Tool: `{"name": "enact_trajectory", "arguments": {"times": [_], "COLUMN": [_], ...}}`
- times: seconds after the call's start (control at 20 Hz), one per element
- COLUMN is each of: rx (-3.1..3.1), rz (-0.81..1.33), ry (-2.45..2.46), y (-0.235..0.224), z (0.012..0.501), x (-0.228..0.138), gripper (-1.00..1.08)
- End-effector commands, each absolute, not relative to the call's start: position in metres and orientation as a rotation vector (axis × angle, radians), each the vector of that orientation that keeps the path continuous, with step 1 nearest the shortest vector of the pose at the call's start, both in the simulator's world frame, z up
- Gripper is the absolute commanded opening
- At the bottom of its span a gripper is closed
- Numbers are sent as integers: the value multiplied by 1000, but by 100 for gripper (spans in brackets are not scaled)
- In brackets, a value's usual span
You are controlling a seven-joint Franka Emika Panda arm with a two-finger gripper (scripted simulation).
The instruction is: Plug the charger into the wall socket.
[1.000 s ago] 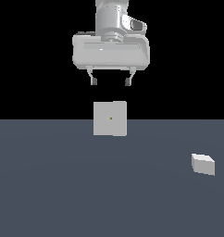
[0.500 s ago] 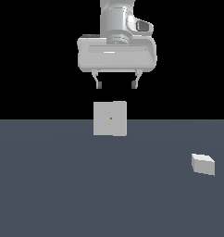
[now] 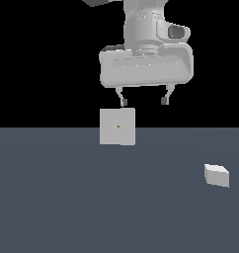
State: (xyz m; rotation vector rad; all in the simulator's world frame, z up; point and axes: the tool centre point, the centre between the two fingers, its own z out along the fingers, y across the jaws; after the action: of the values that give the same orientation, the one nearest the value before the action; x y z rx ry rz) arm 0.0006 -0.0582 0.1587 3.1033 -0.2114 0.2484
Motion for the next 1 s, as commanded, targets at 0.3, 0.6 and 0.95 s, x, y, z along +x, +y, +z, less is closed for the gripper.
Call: {"name": "enact_trajectory", "arguments": {"times": [0.3,0.6,0.95], "rx": [3044,2994,2946], "rz": [360,432,490], "ry": [-422,-560,-672], "y": [-108,-139,-164], "z": [122,97,75], "x": [-25,-44,-60], "gripper": [100,100,100]}}
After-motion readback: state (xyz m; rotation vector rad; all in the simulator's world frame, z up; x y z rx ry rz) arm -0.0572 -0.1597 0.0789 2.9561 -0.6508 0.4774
